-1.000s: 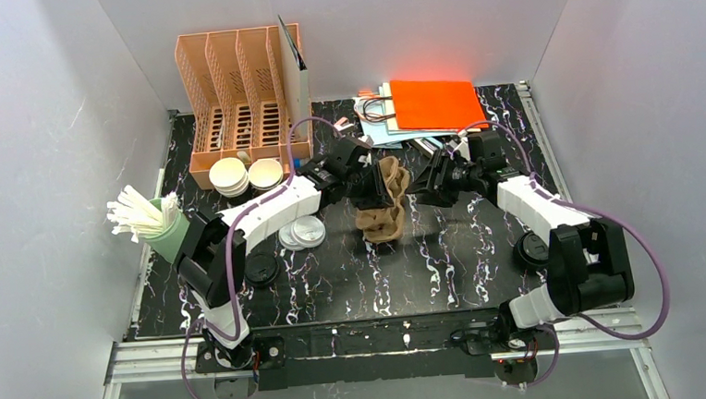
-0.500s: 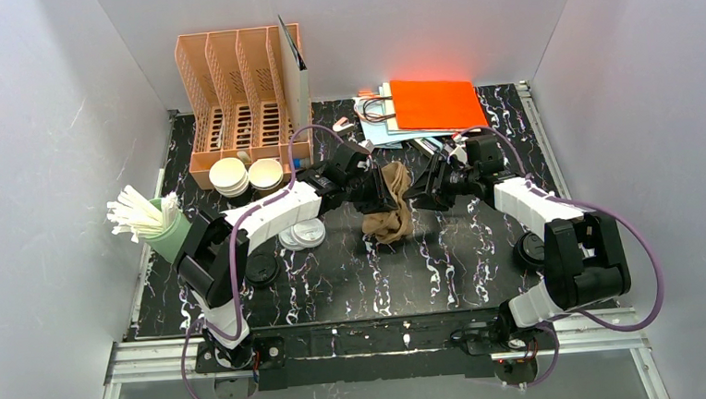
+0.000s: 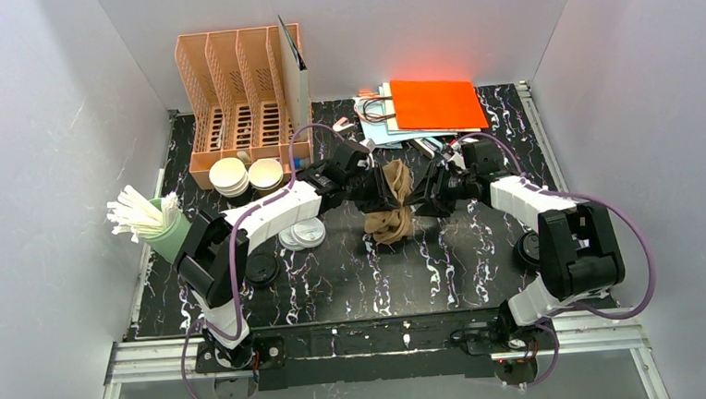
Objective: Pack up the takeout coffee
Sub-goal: Pick up the cup tray from the cup tray.
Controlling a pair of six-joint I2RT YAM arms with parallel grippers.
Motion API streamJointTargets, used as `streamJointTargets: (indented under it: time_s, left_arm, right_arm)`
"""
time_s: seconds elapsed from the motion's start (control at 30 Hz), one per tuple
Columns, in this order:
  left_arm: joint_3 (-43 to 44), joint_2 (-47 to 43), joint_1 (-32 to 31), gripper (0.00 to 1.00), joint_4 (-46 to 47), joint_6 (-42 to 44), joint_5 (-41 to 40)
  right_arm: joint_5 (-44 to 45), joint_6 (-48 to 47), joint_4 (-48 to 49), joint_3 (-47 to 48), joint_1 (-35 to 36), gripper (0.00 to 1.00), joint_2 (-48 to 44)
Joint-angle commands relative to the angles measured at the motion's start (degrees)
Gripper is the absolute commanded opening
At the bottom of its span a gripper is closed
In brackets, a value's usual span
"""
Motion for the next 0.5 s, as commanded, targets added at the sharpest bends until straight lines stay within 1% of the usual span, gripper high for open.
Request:
streamJointTargets:
  time_s: [0.0,0.2,0.37,0.47]
  left_arm:
    - [3.68,-0.87,-0.18,0.18,-2.04,1.57,0.05]
    - [8.61,-1.43,-0.22,0.16,-7.2,3.86,-1.71]
    - [15.01,-3.57,-0.19,0.13,-15.94,7.12,-7.01]
    - [17.1,-4.91,-0.18,0.13,-19.71,8.79,-9.38]
  right_arm:
    - [1.67,-2.47,-2.52,1.37,0.03,0.59,0.82]
    - [3.26,-4.06,-5.03,1.83,0.06,0.57,2.35]
    - [7.44,-5.69,-8.22,3.05,-0.67,0.53,1.19]
    - [9.95,-5.93,-9.8,3.55,-1.79,0.52,-0.39]
